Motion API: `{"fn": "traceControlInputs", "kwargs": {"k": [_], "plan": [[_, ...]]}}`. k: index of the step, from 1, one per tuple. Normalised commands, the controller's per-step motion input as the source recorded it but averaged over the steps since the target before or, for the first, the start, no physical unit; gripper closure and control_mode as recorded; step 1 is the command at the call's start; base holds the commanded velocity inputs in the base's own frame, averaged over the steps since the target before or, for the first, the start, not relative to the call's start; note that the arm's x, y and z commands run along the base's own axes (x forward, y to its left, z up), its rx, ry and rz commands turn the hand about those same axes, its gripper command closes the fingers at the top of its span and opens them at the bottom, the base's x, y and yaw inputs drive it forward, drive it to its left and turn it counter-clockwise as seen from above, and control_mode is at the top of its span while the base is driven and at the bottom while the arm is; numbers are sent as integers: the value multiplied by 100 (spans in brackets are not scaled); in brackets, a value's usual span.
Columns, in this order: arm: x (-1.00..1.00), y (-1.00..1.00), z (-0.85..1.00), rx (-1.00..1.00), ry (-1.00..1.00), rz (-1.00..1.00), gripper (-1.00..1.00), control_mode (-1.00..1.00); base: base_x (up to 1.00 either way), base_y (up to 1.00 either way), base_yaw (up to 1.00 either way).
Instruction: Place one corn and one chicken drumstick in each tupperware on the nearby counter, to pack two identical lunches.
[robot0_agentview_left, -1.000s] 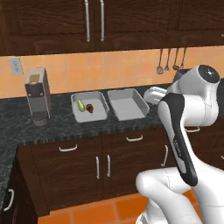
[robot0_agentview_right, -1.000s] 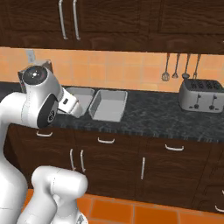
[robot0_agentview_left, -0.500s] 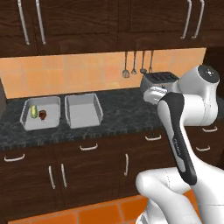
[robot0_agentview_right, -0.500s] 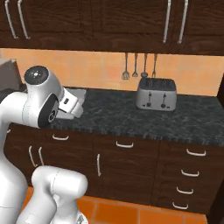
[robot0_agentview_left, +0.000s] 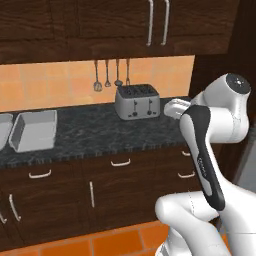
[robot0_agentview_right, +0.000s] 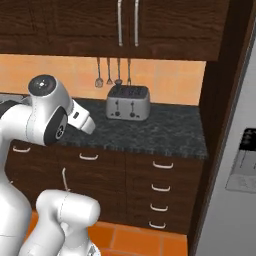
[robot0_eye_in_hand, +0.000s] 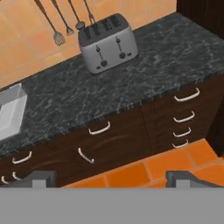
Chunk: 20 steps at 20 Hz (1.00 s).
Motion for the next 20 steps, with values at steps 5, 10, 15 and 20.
{"fn": "traceControlInputs", "kwargs": {"k": [5, 10, 15, 20], "plan": [[0, 0, 0, 0, 0, 0, -100, 100, -55, -94, 0], [0, 0, 0, 0, 0, 0, -100, 100, -7, -93, 0], [0, 0, 0, 0, 0, 0, -100, 100, 0, -93, 0], [0, 0, 0, 0, 0, 0, -100, 100, 0, -86, 0]]}}
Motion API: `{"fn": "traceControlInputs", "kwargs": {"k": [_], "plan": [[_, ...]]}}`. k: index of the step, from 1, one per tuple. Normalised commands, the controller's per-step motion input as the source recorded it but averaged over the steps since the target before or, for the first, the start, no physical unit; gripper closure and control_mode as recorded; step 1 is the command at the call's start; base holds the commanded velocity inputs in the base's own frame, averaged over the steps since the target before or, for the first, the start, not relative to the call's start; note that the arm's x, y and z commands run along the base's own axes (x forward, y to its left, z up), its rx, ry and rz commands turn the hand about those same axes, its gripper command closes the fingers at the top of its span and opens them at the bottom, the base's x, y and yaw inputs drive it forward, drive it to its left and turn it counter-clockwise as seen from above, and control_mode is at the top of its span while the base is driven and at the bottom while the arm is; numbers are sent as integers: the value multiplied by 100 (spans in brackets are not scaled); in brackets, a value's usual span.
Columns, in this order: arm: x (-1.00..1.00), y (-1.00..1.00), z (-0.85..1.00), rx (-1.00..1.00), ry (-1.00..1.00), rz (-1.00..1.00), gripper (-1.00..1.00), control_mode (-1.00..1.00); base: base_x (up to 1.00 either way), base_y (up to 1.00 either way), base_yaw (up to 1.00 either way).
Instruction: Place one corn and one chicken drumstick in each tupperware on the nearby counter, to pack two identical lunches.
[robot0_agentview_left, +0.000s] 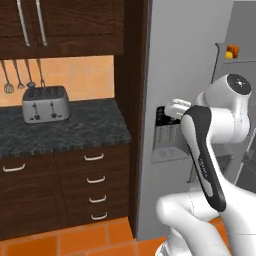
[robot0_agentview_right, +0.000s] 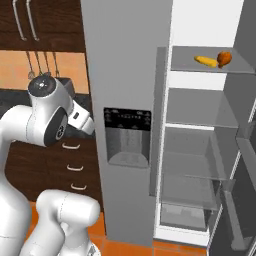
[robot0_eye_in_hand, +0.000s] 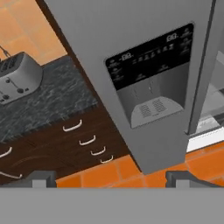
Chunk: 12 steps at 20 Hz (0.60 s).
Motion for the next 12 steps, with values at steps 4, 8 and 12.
{"fn": "traceControlInputs", "kwargs": {"k": [4, 8, 12], "plan": [[0, 0, 0, 0, 0, 0, -100, 100, 17, -54, 0], [0, 0, 0, 0, 0, 0, -100, 100, 35, -44, 0], [0, 0, 0, 0, 0, 0, -100, 100, 25, -64, 0]]}}
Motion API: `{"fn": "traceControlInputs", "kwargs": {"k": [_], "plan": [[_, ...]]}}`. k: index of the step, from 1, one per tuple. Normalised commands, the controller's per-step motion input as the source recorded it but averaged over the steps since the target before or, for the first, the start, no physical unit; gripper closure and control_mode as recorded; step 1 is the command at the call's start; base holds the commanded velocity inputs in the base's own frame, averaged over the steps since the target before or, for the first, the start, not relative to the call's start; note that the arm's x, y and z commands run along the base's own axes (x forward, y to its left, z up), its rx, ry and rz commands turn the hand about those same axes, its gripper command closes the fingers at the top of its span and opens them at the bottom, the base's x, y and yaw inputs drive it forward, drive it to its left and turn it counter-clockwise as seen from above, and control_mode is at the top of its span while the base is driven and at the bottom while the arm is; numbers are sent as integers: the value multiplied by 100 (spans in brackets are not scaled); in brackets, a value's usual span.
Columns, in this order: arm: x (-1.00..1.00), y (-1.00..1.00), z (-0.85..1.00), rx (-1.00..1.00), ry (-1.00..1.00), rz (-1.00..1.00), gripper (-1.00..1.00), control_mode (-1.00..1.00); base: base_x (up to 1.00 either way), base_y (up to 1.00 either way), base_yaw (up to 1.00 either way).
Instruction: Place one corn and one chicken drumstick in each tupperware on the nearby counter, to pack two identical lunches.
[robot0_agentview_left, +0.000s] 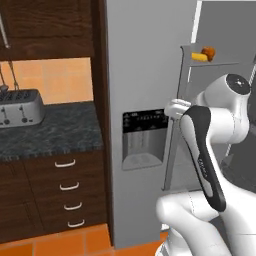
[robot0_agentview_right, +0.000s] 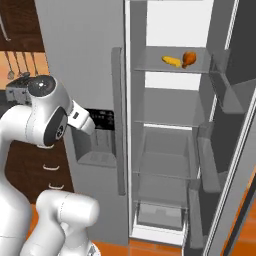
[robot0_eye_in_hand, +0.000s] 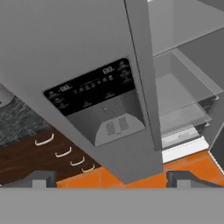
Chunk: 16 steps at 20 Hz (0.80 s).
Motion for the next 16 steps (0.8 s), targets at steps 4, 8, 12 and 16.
{"fn": "traceControlInputs", "kwargs": {"k": [4, 8, 12, 16], "plan": [[0, 0, 0, 0, 0, 0, -100, 100, 21, -61, 0], [0, 0, 0, 0, 0, 0, -100, 100, 44, -52, 0], [0, 0, 0, 0, 0, 0, -100, 100, 77, -40, 0], [0, 0, 0, 0, 0, 0, -100, 100, 60, -48, 0]]}}
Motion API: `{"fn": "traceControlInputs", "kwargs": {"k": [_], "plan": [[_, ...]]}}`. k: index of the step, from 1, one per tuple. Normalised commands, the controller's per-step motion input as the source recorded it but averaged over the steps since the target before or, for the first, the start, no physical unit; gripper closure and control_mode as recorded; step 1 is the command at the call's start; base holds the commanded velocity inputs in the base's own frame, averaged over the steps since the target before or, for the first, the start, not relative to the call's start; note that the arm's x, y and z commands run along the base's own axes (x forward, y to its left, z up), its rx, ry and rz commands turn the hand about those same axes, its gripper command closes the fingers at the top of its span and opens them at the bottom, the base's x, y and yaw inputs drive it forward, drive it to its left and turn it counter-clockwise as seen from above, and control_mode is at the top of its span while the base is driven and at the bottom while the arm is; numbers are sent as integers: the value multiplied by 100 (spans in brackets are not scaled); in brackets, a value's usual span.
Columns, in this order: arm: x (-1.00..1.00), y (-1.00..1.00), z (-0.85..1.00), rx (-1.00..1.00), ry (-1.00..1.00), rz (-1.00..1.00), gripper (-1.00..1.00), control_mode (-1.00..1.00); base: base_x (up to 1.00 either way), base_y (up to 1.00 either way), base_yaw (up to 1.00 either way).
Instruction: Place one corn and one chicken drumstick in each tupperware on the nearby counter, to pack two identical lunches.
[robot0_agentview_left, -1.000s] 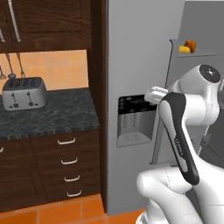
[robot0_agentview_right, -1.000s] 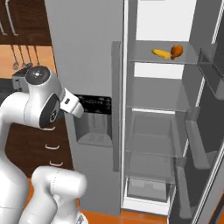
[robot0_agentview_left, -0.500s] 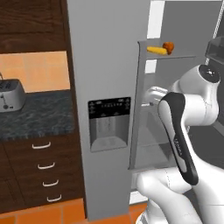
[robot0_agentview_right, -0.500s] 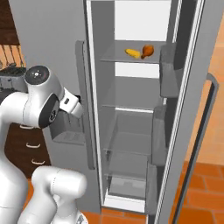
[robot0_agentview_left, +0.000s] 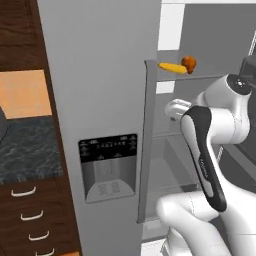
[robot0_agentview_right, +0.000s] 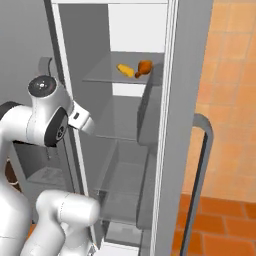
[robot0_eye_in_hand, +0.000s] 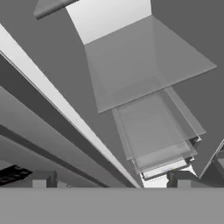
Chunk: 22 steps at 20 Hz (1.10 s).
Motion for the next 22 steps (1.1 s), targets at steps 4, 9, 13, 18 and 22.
{"fn": "traceControlInputs", "kwargs": {"k": [4, 9, 13, 18, 22], "plan": [[0, 0, 0, 0, 0, 0, -100, 100, 48, -39, 0], [0, 0, 0, 0, 0, 0, -100, 100, 34, -32, 0], [0, 0, 0, 0, 0, 0, -100, 100, 6, -34, 0], [0, 0, 0, 0, 0, 0, -100, 100, 11, -21, 0], [0, 0, 7, 0, 0, 0, -100, -100, 0, -7, 0]]}}
